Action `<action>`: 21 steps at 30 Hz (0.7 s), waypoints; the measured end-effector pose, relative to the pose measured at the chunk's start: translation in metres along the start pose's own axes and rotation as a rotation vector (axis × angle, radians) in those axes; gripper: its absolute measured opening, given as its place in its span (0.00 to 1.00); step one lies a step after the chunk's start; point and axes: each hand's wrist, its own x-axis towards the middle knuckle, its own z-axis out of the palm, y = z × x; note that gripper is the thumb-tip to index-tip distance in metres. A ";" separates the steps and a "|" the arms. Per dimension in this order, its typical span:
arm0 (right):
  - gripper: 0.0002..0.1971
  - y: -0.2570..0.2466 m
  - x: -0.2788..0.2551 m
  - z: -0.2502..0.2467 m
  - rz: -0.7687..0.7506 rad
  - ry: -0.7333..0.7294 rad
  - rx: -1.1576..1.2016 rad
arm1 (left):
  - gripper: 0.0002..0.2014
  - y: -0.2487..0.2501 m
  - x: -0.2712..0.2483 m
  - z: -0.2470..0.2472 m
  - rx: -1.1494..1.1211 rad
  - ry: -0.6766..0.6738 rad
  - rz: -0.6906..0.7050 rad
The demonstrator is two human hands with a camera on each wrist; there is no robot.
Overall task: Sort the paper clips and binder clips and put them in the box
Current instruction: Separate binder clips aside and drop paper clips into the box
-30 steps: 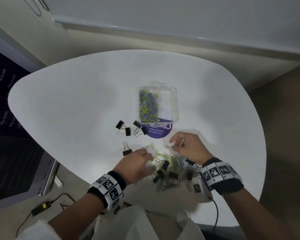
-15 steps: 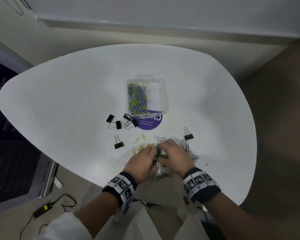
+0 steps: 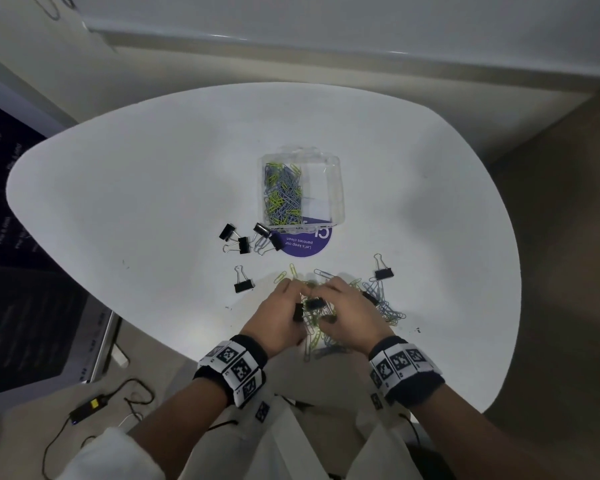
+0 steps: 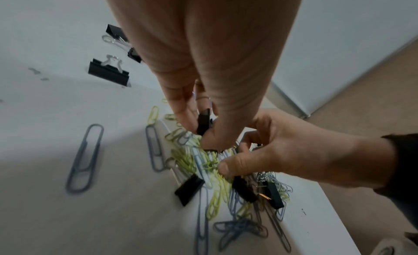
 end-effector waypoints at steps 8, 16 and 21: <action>0.05 -0.008 0.009 0.001 0.046 -0.001 0.067 | 0.17 -0.013 0.008 -0.025 -0.083 0.014 -0.047; 0.10 -0.028 0.013 -0.010 0.121 0.134 0.538 | 0.11 -0.008 0.016 -0.032 -0.686 0.032 -0.376; 0.11 -0.055 0.023 -0.014 0.019 0.149 0.480 | 0.12 -0.001 0.022 -0.035 -1.001 -0.039 -0.428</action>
